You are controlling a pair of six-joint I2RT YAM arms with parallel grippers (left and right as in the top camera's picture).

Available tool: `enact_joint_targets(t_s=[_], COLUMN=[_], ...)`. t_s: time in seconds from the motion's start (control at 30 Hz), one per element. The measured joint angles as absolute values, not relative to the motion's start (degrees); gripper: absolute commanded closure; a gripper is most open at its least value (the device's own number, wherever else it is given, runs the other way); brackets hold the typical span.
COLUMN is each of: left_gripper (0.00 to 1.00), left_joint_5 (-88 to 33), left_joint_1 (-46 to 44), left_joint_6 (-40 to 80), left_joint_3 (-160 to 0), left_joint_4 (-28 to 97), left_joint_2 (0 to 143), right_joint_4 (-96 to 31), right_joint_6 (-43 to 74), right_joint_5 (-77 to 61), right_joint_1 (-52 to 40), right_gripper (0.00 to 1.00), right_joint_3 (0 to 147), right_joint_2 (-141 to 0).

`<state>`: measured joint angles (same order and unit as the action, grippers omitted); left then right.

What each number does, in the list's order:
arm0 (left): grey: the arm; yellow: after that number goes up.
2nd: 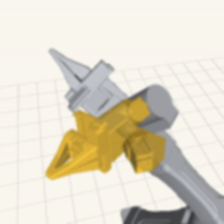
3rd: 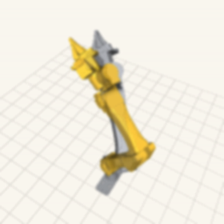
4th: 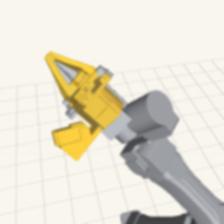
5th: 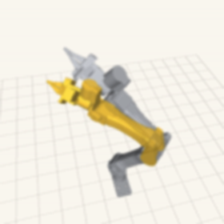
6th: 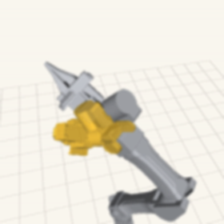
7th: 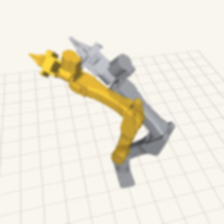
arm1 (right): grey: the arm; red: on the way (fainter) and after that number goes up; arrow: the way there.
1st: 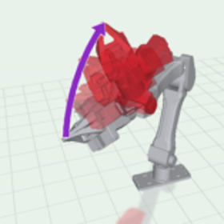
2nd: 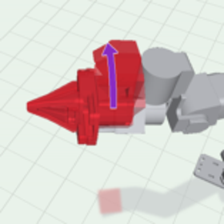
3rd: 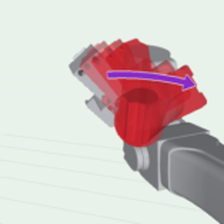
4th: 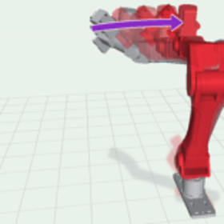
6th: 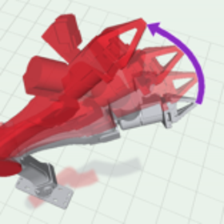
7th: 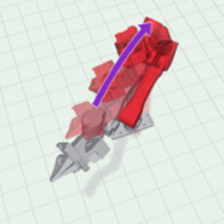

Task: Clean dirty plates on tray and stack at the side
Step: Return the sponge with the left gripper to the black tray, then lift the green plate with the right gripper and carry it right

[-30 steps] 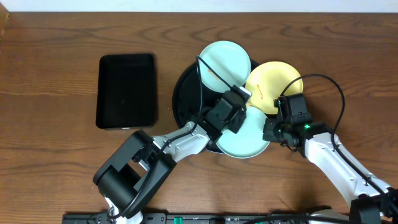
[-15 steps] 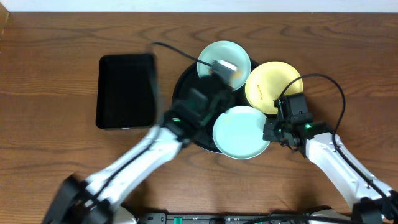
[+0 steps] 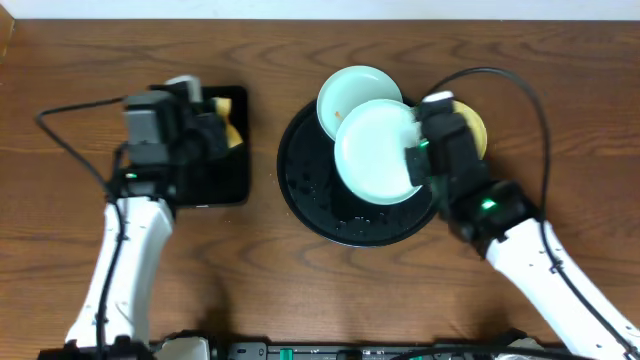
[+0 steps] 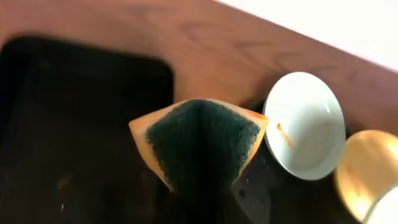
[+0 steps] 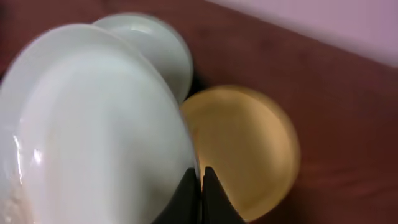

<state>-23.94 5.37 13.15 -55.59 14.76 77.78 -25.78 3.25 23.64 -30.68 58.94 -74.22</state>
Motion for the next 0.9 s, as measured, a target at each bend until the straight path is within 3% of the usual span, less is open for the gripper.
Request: enact_joint_targets(t_s=[0.27, 0.57, 0.9], left_gripper=[0.92, 0.92, 0.92], left_joint_5=[-37.65, -40.64, -40.84], left_joint_1=[13.3, 13.3, 13.3], left_joint_6=[14.04, 14.5, 13.8], left_joint_3=[-55.59, -55.59, -55.59], left_joint_4=[16.36, 16.53, 16.47], left_joint_2=[84.68, 87.02, 87.0], right_joint_4=[-10.81, 2.74, 3.7], right_joint_6=[-15.22, -31.7, -29.78], right_joint_5=[49.69, 63.22, 65.95], right_joint_1=[-46.0, -51.96, -51.88], right_gripper=[0.99, 0.99, 0.99], right_joint_3=[58.87, 58.87, 58.87], right_joint_2=[-74.65, -78.19, -80.88])
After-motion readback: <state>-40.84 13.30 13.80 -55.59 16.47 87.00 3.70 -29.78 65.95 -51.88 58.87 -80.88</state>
